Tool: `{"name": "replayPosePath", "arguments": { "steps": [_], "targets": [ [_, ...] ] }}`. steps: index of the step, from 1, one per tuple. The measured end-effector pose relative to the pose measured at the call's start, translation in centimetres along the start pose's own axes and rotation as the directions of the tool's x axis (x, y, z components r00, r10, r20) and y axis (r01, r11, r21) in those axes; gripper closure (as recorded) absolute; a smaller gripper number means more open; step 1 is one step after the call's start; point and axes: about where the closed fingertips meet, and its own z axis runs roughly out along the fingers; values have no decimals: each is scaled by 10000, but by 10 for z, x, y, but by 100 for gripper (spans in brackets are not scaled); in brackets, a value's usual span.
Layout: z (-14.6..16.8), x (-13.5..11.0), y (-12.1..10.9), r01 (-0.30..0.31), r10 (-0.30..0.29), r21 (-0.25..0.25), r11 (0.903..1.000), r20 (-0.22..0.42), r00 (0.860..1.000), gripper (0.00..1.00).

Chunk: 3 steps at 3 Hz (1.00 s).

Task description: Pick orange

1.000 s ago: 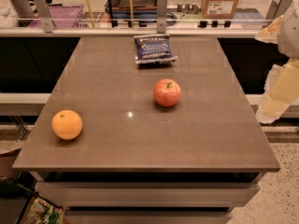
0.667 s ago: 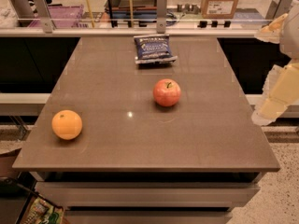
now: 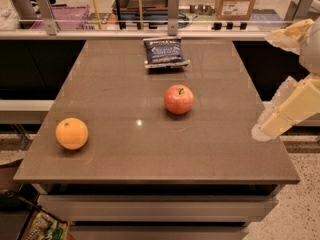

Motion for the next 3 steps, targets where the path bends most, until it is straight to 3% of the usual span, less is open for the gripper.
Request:
{"name": "replayPosePath", "arguments": {
  "steps": [1,3],
  "targets": [
    [9,-14,10,-62,70,-73,10000,1212,9926,0],
    [38,-44,45,-42,258,-657,9978,3318,9430,0]
  ]
}}
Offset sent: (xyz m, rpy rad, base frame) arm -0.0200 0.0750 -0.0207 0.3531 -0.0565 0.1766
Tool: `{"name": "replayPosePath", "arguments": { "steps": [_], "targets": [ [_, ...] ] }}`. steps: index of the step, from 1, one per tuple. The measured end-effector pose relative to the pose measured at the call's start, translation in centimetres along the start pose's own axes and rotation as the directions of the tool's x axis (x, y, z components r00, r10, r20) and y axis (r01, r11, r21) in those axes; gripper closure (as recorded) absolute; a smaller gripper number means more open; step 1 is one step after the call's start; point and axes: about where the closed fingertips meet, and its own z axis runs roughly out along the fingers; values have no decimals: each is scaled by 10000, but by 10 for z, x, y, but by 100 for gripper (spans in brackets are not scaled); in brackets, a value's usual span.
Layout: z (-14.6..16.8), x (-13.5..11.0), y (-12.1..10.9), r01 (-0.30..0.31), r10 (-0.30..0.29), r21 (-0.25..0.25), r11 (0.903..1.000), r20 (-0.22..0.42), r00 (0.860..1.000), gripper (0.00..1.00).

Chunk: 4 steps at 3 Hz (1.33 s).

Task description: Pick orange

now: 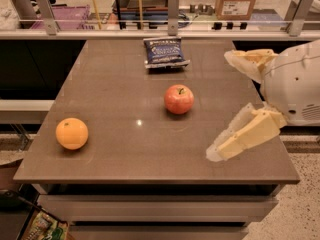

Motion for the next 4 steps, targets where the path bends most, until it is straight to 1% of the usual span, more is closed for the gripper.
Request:
{"name": "replayPosePath", "arguments": {
  "steps": [1,2,3,4],
  "targets": [
    [16,1,12,-537,525,216,9983,554,9971,0],
    [18,1,13,-670,652,254,9974,643,9958,0],
    [18,-3,11,-702,662,477,9964,811,9945,0],
    [35,-9,10,-657,565,716,9953,1238,9907,0]
  ]
}}
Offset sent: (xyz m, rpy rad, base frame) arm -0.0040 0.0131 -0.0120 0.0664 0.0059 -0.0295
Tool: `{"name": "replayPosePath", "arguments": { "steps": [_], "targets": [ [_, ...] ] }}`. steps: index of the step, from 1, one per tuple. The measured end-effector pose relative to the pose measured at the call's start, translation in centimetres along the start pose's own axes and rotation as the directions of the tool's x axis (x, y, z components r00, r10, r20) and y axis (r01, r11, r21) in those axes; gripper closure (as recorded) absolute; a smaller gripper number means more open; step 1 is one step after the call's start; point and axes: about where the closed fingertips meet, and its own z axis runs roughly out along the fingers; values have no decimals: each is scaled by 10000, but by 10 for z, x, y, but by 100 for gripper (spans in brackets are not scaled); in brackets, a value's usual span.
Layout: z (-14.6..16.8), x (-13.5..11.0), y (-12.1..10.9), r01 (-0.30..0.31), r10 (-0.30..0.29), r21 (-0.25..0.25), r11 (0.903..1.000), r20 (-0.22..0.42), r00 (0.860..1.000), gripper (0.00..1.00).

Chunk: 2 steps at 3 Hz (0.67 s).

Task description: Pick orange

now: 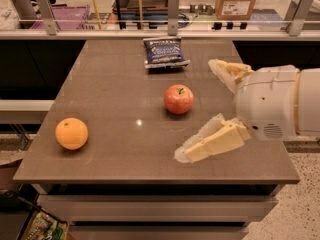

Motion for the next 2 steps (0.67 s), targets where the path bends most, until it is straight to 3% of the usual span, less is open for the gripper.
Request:
{"name": "replayPosePath", "arguments": {
  "steps": [2],
  "targets": [
    [47,-7,0,169,-184,188,9997,810,9965,0]
  ]
}}
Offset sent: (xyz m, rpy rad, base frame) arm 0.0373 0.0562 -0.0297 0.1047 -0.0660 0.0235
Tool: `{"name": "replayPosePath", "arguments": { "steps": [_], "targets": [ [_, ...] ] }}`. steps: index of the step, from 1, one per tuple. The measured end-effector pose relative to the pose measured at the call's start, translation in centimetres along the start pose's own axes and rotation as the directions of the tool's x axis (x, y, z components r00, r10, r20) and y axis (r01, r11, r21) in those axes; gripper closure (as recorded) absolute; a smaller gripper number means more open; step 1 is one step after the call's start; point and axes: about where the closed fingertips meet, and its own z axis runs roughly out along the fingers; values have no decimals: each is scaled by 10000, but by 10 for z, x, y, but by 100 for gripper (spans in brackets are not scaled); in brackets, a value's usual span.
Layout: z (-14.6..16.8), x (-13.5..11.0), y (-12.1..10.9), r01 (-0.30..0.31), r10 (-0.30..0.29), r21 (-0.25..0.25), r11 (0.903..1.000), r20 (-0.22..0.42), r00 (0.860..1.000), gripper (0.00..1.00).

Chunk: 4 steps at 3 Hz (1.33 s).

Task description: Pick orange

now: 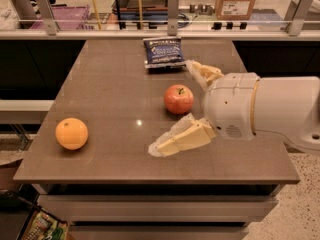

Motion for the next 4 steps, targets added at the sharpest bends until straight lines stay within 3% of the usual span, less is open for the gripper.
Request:
{"name": "replayPosePath", "arguments": {
  "steps": [2,4],
  "targets": [
    [49,11,5,-246,303,-708,9972,815,9962,0],
    [94,4,14,-376,466,-824,9959,1104,9928,0]
  ]
}}
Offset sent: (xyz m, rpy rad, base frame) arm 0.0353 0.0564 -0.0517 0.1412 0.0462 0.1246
